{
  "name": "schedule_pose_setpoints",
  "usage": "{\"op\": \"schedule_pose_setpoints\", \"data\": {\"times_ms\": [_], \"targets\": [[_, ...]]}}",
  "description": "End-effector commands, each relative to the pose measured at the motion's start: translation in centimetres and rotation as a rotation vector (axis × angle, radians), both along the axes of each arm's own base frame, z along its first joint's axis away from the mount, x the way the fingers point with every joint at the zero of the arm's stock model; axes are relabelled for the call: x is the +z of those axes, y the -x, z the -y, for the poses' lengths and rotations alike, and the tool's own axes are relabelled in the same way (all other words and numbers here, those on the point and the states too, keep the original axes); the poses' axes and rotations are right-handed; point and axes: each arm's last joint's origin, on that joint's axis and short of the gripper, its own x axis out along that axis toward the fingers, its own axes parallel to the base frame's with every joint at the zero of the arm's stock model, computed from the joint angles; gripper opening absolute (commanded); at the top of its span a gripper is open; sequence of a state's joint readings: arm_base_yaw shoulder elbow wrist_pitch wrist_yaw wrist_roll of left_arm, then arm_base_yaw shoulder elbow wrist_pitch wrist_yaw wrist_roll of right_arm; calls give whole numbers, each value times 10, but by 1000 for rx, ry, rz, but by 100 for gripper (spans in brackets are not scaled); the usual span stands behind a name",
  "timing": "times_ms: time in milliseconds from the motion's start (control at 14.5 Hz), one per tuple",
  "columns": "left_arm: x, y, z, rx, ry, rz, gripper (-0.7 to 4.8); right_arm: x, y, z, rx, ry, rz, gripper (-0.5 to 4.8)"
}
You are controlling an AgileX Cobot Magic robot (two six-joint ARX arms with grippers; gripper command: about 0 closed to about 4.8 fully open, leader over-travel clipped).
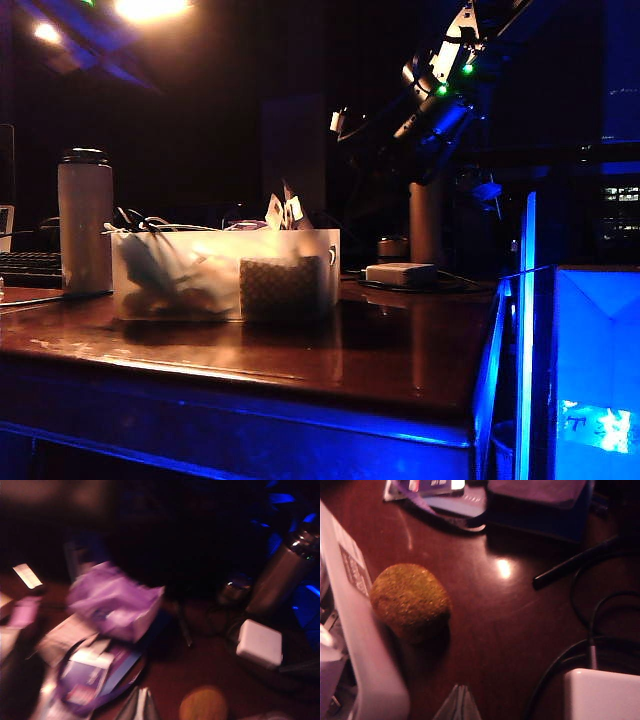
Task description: Pick up the kiwi and place it into the translucent box.
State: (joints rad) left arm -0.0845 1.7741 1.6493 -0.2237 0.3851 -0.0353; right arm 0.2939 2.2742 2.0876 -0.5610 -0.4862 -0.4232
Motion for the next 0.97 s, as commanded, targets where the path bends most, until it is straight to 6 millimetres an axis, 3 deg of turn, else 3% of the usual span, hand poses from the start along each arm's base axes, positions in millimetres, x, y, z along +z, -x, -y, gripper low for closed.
{"op": "schedule_pose_setpoints", "data": {"times_ms": [69, 138, 276, 414, 621, 828, 966], "targets": [[-8, -34, 14, -128, 28, 26, -6, 13, 2, 0, -4, -17, 38, -1], [-16, -44, 19, -285, 72, 18, -6, 15, 2, 1, -32, 6, 49, -1], [-23, -45, 28, -511, 155, -8, -6, 19, 2, 2, -48, 2, 66, -1], [-25, -42, 40, -583, 176, -30, -6, 26, -4, 3, -173, -56, 86, -1], [-28, -30, 79, -748, 214, -77, -6, 54, -4, 10, -374, -9, 257, -1], [-30, -23, 104, -792, 202, -85, -6, 77, 0, 18, -548, 41, 374, -1], [-32, -29, 106, -565, 87, -47, -6, 81, 1, 18, -518, 21, 372, -1]]}}
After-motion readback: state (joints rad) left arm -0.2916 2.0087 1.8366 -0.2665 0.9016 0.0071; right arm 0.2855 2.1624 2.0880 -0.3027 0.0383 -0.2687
